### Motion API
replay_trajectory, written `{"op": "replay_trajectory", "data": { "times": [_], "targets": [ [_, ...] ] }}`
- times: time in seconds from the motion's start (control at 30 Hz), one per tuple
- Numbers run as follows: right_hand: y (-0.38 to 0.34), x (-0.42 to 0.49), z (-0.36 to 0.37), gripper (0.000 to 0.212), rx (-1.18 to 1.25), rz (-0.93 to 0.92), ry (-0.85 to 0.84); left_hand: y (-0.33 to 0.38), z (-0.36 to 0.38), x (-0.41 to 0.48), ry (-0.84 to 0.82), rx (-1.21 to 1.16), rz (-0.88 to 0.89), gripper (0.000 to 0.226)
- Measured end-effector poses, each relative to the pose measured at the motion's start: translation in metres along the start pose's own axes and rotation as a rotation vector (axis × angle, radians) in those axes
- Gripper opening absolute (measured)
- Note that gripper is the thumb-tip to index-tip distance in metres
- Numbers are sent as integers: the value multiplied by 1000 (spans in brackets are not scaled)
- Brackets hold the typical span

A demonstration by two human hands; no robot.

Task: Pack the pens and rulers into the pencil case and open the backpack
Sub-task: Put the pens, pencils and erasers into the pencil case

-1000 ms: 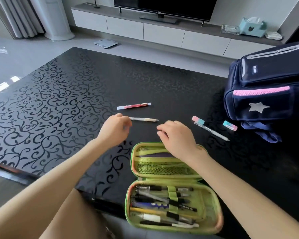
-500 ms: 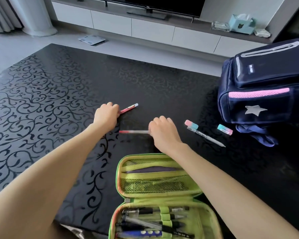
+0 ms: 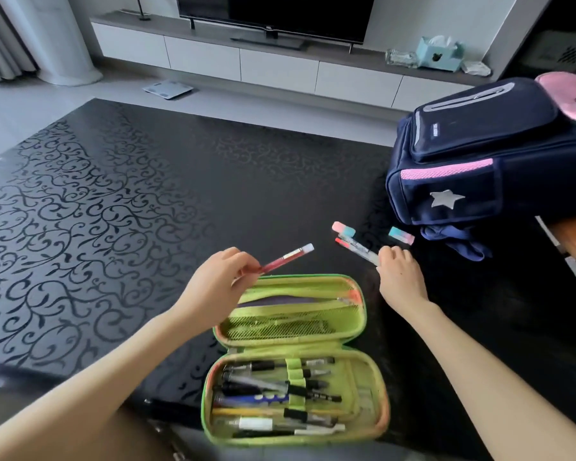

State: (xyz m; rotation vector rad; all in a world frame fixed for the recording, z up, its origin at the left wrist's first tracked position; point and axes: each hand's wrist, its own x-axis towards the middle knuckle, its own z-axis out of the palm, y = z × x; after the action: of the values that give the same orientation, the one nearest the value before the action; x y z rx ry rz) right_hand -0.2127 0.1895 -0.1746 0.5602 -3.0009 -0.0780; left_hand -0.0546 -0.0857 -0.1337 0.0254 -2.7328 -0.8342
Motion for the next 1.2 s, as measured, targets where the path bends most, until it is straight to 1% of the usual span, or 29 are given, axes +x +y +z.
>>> {"op": "replay_trajectory", "data": {
  "times": [0.07,0.13,0.27,0.33,0.4,0.47,0.53,0.6,0.7,0.77,0.83,0.9,1.0,1.03,1.1,1.13,1.2],
  "targets": [
    [-6,-14,0,20,35,-36,13,8,-3,-25,-60,-11,27,10],
    [-8,-26,-1,16,104,-55,27,12,-1,-48,-128,-9,65,11],
    [-13,-54,-14,7,294,-2,34,22,11,-83,-231,15,75,16],
    [-16,-69,-26,8,406,29,61,26,17,-92,-232,38,91,18],
    [-20,-85,-42,12,517,5,99,31,19,-98,-225,65,96,21],
    [-28,-103,-60,16,625,-67,98,33,19,-99,-214,76,88,24],
    [-38,-117,-74,19,674,-163,59,34,17,-100,-207,75,82,24],
    [-50,-130,-81,19,649,-262,16,34,12,-101,-198,74,67,20],
    [-64,-144,-76,16,563,-426,55,26,1,-103,-124,74,-10,14],
    [-72,-152,-69,13,493,-527,99,19,-7,-106,-64,45,-115,16],
    [-80,-158,-60,18,441,-603,152,14,-13,-109,-57,1,-226,15],
    [-87,-161,-52,21,396,-648,179,13,-15,-111,-73,-35,-267,13],
    [-93,-165,-43,20,318,-643,215,17,-12,-117,-115,-63,-218,9],
    [-93,-165,-43,19,293,-629,223,18,-11,-118,-136,-56,-196,12],
    [-93,-165,-43,17,280,-599,222,18,-8,-119,-166,-41,-157,31],
    [-92,-165,-43,16,282,-586,214,17,-6,-119,-171,-30,-148,41],
    [-90,-163,-43,17,276,-576,193,18,-2,-116,-177,-5,-162,51]
  ]
}}
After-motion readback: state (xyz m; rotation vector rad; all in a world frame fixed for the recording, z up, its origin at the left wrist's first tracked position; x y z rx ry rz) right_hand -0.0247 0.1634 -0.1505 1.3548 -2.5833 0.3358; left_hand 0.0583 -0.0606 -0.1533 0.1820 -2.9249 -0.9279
